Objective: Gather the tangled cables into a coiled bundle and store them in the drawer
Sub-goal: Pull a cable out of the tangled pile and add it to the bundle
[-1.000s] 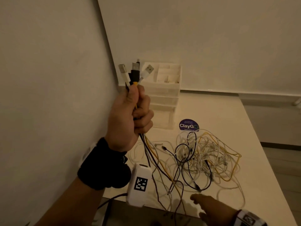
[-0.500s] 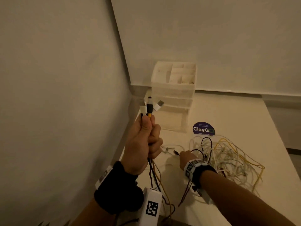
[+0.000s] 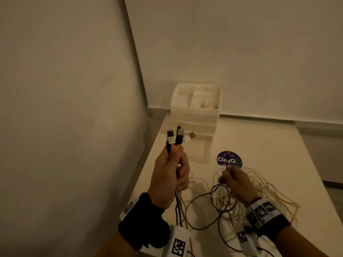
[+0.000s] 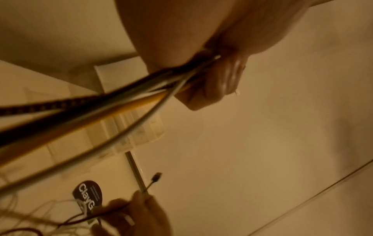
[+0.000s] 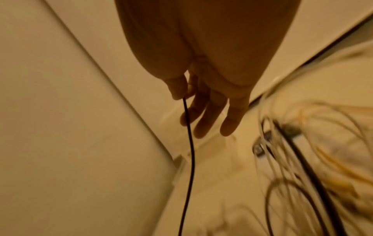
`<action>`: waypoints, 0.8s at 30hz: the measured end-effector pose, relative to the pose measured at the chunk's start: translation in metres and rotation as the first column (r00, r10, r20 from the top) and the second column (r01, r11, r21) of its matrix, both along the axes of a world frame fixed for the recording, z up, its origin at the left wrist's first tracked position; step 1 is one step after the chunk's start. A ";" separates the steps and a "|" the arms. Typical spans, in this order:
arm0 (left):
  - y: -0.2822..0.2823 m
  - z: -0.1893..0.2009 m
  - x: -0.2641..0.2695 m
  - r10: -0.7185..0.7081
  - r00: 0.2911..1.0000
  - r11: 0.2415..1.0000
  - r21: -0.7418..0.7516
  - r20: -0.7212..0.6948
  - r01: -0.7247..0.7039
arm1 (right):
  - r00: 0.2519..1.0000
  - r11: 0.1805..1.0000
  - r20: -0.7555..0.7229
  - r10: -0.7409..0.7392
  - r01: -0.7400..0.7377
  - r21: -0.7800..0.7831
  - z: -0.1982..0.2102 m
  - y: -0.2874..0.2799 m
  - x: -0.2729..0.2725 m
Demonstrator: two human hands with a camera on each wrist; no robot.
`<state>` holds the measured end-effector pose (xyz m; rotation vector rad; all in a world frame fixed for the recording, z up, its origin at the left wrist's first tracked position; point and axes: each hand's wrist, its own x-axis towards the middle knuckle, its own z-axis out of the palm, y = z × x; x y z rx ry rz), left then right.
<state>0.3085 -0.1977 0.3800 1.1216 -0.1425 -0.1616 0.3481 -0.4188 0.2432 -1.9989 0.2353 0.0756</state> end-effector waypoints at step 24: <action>-0.129 0.030 -0.008 -0.138 0.989 0.987 0.093 0.045 0.134 | 0.885 0.951 0.442 -0.144 0.000 0.310 0.172 -0.002 -0.102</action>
